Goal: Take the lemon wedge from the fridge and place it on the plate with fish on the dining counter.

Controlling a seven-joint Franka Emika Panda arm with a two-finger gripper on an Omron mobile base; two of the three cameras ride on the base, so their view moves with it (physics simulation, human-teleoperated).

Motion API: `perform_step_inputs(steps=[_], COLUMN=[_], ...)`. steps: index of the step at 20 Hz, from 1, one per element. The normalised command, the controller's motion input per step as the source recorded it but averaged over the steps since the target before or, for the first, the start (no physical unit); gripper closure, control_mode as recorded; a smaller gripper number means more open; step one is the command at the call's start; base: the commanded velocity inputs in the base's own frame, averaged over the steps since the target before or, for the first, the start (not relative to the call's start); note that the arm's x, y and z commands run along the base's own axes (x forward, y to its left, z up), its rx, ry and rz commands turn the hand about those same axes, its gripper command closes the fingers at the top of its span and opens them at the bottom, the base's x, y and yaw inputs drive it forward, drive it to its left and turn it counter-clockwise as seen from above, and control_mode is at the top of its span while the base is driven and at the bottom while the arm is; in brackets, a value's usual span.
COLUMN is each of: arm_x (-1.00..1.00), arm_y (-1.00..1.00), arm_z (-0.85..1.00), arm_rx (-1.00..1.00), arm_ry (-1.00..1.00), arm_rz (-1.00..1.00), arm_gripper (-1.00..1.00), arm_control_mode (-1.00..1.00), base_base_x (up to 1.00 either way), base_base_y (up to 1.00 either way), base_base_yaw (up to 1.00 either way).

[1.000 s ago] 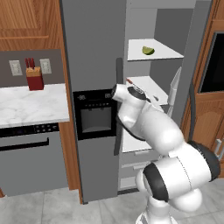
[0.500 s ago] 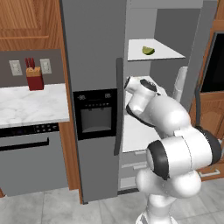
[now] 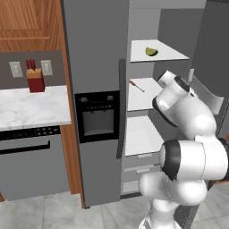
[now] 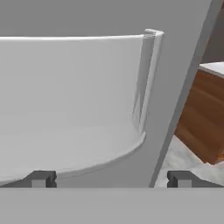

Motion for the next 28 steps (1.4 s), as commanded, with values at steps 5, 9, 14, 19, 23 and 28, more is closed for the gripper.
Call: perform_step_inputs(steps=[5, 9, 14, 19, 23, 28], arm_x=[-0.98, -0.99, -0.52, -0.25, -0.25, -0.03], arm_y=[-0.17, 0.76, 0.92, 0.43, 0.17, 0.27], arm_z=[0.01, 0.00, 0.11, 0.22, 0.11, 0.36], arm_rx=[0.03, 0.00, 0.00, 0.05, 0.12, 0.18], arm_ry=[-0.17, -0.24, -0.03, 0.01, 0.04, 0.13], arm_rz=[0.00, 0.13, 0.45, 0.66, 0.77, 0.63], arm_gripper=[-1.00, -1.00, -1.00, -1.00, -1.00, -1.00], arm_control_mode=[-1.00, -1.00, -1.00, -1.00, -1.00, -1.00], base_base_x=[0.00, 0.00, 0.00, 0.00, 0.00, 0.00], base_base_y=[0.00, 0.00, 0.00, 0.00, 0.00, 0.00], base_base_yaw=[0.00, 0.00, 0.00, 0.00, 0.00, 0.00])
